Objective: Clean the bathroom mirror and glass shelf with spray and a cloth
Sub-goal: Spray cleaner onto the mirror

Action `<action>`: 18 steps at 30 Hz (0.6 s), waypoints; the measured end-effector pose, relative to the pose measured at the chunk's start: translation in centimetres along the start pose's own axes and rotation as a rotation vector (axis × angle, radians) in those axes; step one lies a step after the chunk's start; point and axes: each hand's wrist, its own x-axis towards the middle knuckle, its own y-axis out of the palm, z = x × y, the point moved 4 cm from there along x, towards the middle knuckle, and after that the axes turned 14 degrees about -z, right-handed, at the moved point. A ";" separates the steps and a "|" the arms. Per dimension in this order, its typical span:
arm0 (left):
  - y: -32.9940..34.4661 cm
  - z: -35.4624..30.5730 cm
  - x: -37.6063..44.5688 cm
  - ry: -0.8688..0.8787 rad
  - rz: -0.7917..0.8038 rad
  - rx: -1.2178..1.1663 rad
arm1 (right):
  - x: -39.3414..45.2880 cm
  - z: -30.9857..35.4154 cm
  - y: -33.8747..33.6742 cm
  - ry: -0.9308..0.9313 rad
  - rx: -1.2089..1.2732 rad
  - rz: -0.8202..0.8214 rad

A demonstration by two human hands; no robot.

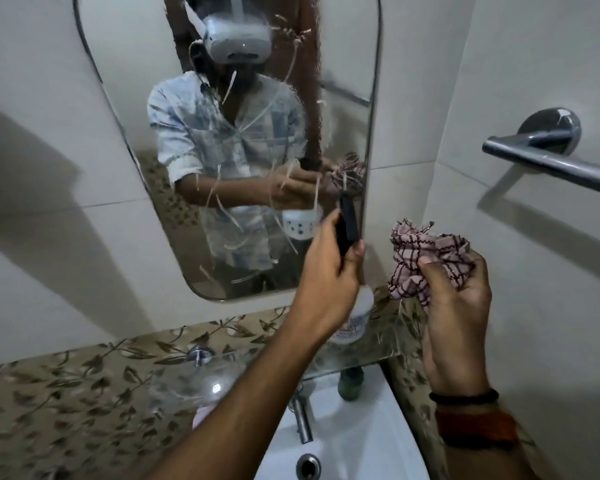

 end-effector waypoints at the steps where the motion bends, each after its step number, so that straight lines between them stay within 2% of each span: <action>1: 0.5 1.1 -1.0 -0.023 0.033 0.035 | 0.0 -0.1 0.0 -0.001 -0.007 -0.001; 6: 1.7 6.6 -5.0 -0.132 0.086 0.139 | -0.4 -0.7 -0.1 0.019 -0.016 -0.010; 10: 1.6 7.9 -5.7 -0.179 0.092 0.124 | -0.4 -1.3 -0.2 0.020 -0.020 -0.009; 14: -0.2 9.4 -6.0 -0.213 0.061 0.090 | -0.7 -2.5 0.2 0.040 -0.035 0.027; 18: -3.4 11.7 -7.5 -0.235 -0.062 0.028 | -1.9 -3.7 0.9 0.074 -0.069 0.063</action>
